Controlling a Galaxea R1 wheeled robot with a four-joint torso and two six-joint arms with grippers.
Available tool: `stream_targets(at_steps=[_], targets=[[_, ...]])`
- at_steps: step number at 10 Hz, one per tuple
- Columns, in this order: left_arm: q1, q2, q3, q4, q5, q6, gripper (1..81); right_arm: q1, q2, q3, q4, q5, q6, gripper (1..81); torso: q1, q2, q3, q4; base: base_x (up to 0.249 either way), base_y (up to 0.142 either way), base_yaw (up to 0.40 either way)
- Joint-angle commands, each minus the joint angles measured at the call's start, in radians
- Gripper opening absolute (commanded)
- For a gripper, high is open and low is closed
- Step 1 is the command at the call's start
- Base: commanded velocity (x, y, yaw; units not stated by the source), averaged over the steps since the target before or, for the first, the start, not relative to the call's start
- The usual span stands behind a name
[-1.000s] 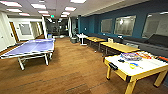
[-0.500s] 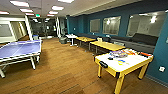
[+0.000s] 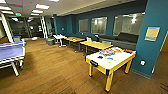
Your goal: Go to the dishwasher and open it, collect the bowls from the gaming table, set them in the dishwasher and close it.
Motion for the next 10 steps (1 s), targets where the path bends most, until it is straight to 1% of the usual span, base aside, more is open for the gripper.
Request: stream_targets(at_steps=[1, 4, 5, 9, 10], targets=[[-0.036, -0.008, 0.009, 0.01, 0.047, 0.003, 81.1, 0.044, 0.001, 0.011, -0.013, -0.046, -0.001, 81.1, 0.0, 0.0, 0.0, 0.0, 0.0, 0.0, -0.335], [-0.036, -0.008, 0.009, 0.011, 0.047, 0.003, 81.1, 0.043, 0.001, 0.011, -0.013, -0.046, -0.001, 81.1, 0.0, 0.0, 0.0, 0.0, 0.0, 0.0, -0.318], [-0.036, -0.008, 0.009, 0.013, 0.045, 0.003, 81.1, 0.043, 0.001, 0.011, -0.013, -0.046, -0.001, 81.1, 0.0, 0.0, 0.0, 0.0, 0.0, -0.127, 0.0], [-0.035, -0.004, 0.009, 0.015, 0.044, 0.003, 81.1, 0.043, 0.001, 0.011, -0.013, -0.046, -0.001, 81.1, 0.0, 0.0, 0.0, 0.0, 0.0, 0.0, 0.0], [-0.036, -0.004, 0.009, 0.007, 0.04, 0.003, 81.1, 0.044, 0.001, 0.011, -0.013, -0.046, -0.001, 81.1, 0.0, 0.0, 0.0, 0.0, 0.0, 0.0, 0.0]])
